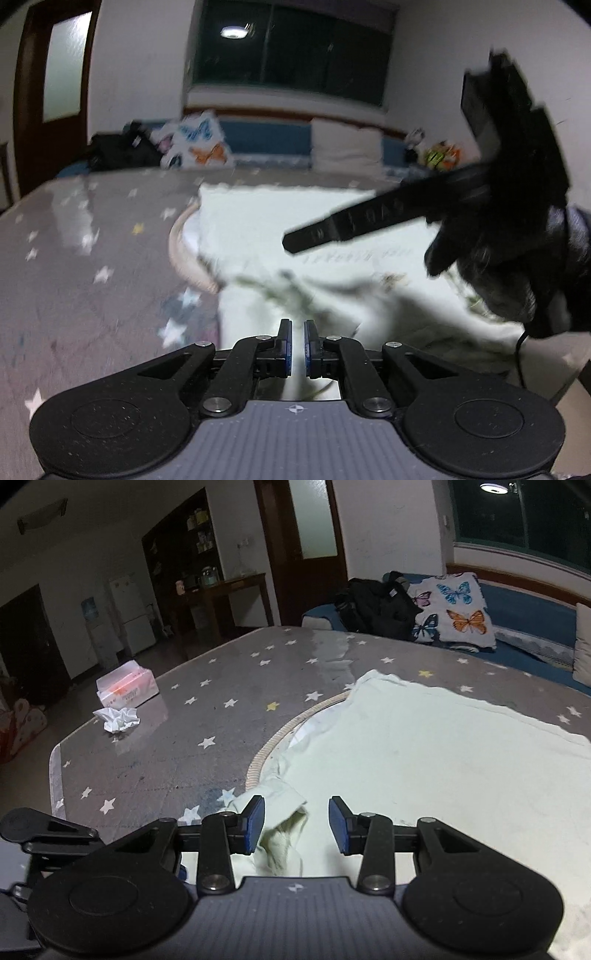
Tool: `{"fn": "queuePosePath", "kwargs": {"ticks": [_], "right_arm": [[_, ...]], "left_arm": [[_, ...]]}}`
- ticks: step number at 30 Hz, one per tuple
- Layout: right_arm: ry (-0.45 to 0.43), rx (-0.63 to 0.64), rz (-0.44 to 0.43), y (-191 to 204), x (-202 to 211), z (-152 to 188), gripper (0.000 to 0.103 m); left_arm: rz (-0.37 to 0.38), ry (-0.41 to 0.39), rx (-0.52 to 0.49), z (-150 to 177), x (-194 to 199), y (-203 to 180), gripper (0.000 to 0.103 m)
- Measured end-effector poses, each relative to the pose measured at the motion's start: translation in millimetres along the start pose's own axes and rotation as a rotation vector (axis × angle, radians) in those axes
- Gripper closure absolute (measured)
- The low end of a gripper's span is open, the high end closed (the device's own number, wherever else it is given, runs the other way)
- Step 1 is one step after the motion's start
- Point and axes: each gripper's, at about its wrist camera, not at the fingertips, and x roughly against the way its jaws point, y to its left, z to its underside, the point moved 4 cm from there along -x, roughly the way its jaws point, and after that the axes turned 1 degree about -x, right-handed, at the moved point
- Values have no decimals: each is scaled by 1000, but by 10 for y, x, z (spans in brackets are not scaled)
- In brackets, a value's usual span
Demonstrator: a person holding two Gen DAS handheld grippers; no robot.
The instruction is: Fold clothes
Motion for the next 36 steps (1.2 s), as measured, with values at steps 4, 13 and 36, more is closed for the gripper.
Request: {"fn": "queuePosePath", "kwargs": {"ticks": [4,13,36], "right_arm": [[30,17,-21,91,-220,-25,68],[107,66,56,64,-764,-41,76],[96,47,-46,44,-777,-350,91]], "left_arm": [[2,43,4,97,-52,50,96],[39,45,9,147,17,52,96],[46,36,22,143,126,56,85]]}}
